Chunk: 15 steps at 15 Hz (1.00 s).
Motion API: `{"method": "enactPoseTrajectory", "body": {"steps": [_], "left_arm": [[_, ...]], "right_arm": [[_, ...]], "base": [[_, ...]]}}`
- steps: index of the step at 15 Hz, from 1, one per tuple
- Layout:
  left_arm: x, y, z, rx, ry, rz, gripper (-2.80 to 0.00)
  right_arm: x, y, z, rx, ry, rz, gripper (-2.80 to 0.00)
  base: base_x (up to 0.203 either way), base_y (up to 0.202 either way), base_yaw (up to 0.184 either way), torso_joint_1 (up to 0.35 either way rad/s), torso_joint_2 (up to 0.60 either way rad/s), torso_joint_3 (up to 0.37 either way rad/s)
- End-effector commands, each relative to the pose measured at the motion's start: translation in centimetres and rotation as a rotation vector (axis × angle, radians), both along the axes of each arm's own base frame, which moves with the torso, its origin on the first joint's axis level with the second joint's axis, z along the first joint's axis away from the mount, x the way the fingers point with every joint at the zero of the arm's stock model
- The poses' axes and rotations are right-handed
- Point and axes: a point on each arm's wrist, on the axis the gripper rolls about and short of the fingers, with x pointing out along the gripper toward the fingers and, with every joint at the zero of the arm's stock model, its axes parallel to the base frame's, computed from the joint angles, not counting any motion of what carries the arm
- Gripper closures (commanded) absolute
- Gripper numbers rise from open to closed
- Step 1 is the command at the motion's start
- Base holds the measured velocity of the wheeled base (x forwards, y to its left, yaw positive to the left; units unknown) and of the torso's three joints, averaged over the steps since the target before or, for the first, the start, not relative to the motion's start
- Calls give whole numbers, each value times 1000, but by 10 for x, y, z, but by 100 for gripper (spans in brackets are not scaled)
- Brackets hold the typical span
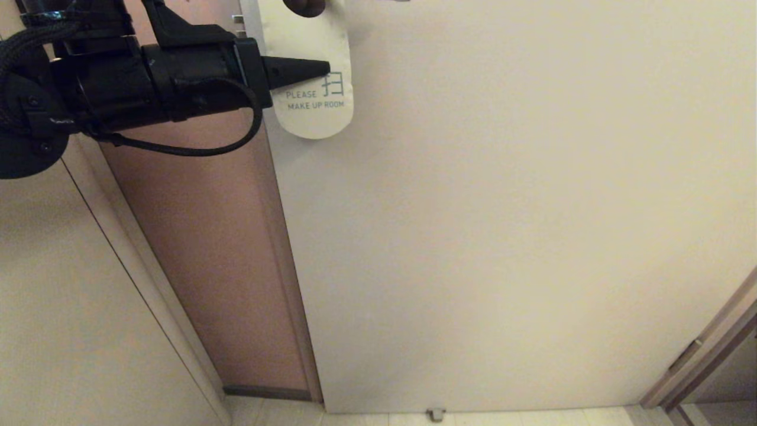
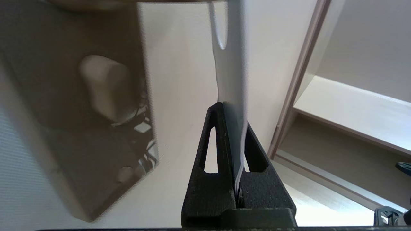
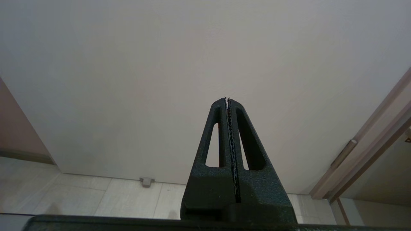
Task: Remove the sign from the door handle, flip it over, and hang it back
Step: Take down the sign
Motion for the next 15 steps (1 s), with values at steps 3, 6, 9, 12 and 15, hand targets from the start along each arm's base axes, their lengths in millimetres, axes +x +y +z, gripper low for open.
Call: {"method": "enactPoseTrajectory", "body": {"steps": [3, 6, 9, 12, 15], "left_arm": [[-18, -23, 6, -8, -17, 60, 0], [-24, -38, 6, -15, -12, 125, 0], [-26, -53, 1, 3, -19, 190, 0], [-29, -67, -3, 9, -8, 233, 0], [-26, -80, -12, 29, 5, 276, 0]], "right_arm": [[0, 0, 0, -1, 1, 1, 0], [0, 0, 0, -1, 1, 1, 0], [0, 0, 0, -1, 1, 1, 0], [0, 0, 0, -1, 1, 1, 0], [0, 0, 0, -1, 1, 1, 0]], "base": [[0, 0, 0, 0, 0, 0], [0, 0, 0, 0, 0, 0], [0, 0, 0, 0, 0, 0], [0, 0, 0, 0, 0, 0], [0, 0, 0, 0, 0, 0]]}}
